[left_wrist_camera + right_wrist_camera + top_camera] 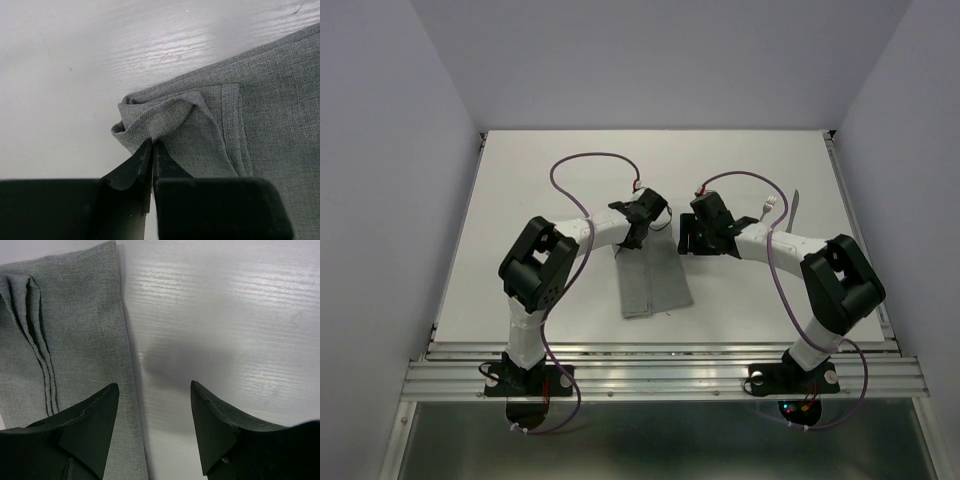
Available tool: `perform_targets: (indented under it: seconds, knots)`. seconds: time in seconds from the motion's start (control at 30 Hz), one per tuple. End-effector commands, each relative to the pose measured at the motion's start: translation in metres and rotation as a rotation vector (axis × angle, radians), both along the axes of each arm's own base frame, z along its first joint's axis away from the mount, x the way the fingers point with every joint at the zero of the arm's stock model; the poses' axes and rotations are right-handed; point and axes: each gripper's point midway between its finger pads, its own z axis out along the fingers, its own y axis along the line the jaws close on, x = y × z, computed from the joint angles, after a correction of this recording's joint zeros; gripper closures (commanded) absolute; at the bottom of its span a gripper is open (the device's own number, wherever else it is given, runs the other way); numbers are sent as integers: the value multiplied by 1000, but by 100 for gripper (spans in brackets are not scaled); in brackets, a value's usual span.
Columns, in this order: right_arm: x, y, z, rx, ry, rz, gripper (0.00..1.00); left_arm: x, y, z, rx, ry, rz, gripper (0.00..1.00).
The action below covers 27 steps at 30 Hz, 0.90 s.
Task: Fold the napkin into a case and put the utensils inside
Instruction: Smooth out the 2/3-rectangle-folded napkin at the center of the board.
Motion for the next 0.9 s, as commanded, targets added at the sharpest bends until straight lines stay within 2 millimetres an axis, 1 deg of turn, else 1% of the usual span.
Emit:
perform_targets:
  seconds: [0.0, 0.03, 0.07, 0.17, 0.23, 0.27, 0.33, 0.37, 0.4, 0.43, 0.5, 0.6, 0.67, 0.7, 0.8, 0.87]
  knots:
    - [8, 6, 17, 43, -43, -1, 35, 10, 0, 12, 25, -40, 28, 95]
    - [8, 7, 17, 43, -44, 9, 34, 11, 0, 12, 26, -39, 30, 99]
    - [9, 8, 18, 46, -45, 12, 34, 11, -1, 14, 18, -38, 29, 100]
    - [15, 14, 21, 50, -57, 34, 34, 8, -9, 15, -25, -18, 7, 100]
    - [19, 17, 21, 51, -63, 44, 34, 6, -15, 20, -60, -14, -8, 100]
    - [25, 22, 22, 56, -73, 55, 33, 5, -21, 23, -91, -5, -22, 100]
    - [35, 19, 23, 56, -81, 41, 31, 3, -28, 23, -128, 12, -40, 100]
    - [41, 23, 23, 58, -82, 46, 31, 3, -30, 22, -137, 17, -45, 100]
    - [47, 20, 21, 60, -79, 36, 31, 3, -30, 20, -138, 22, -43, 100]
    - [48, 24, 20, 72, -76, 52, 32, 2, -31, 20, -140, 23, -39, 100]
    - [62, 22, 16, 80, -81, 34, 35, 2, -29, 17, -132, 28, -28, 100]
    - [71, 29, 7, 83, -72, 45, 39, 2, -27, 16, -132, 29, -14, 100]
    - [71, 40, 6, 126, -65, 79, 39, 3, -26, 18, -136, 26, -4, 100]
    - [71, 41, 1, 131, -59, 83, 39, 5, -24, 18, -139, 24, 6, 100]
    - [71, 47, -5, 154, -53, 89, 40, 7, -22, 20, -157, 24, 22, 100]
    - [73, 53, -4, 189, -63, 100, 42, 8, -22, 21, -171, 27, 28, 100]
